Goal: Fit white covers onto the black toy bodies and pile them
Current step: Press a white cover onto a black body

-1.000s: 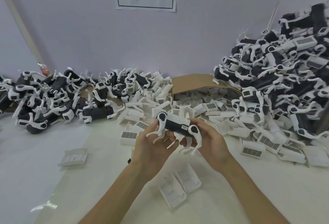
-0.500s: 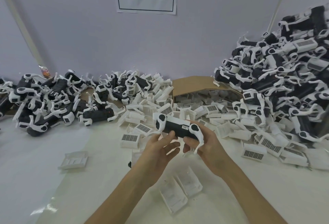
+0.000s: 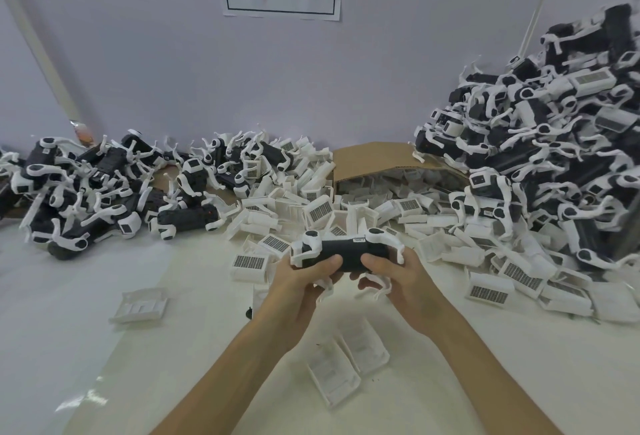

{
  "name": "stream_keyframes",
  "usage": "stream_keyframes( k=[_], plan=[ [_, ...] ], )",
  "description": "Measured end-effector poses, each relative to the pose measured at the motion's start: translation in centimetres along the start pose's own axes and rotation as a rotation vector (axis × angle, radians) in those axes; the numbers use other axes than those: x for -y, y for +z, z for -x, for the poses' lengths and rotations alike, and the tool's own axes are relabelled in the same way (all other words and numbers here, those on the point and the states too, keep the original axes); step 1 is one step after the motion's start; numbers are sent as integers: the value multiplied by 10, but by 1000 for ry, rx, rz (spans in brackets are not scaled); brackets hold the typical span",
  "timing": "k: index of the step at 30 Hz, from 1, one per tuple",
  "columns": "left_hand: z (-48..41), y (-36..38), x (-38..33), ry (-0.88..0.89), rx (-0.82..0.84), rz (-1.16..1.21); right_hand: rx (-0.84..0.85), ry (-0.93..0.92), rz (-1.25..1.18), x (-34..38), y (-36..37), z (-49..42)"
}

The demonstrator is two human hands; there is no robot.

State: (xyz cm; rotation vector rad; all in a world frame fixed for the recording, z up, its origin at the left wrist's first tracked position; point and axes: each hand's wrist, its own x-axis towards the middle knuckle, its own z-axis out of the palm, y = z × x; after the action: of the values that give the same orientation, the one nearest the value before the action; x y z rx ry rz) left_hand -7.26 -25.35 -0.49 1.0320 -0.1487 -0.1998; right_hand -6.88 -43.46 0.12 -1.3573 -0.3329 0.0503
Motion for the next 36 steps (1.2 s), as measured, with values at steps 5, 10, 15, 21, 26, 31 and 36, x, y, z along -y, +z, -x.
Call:
stream_keyframes(
  k=[5,10,15,21,26,31,36],
  plan=[
    [4,2,-2,24,-100,-92,-33,-55,158,1,1,0],
    [4,2,1,39,-122,-129,-73,-103,290,1,1,3],
    [-1,-1,-1,44,-192,-107,1,19,317,17,-10,0],
    [-4,-8,-18,297,-393,-82,-123,158,184,58,-41,-5],
    [-5,-14,-21,269,-432,-41,-466,-136,-93,174,-86,-46],
    [-7,-9,-14,222,-405,-56,-659,-193,4,269,-120,-94],
    [-8,-10,-13,252,-407,-158,-521,-105,443,148,-76,-75]
  ],
)
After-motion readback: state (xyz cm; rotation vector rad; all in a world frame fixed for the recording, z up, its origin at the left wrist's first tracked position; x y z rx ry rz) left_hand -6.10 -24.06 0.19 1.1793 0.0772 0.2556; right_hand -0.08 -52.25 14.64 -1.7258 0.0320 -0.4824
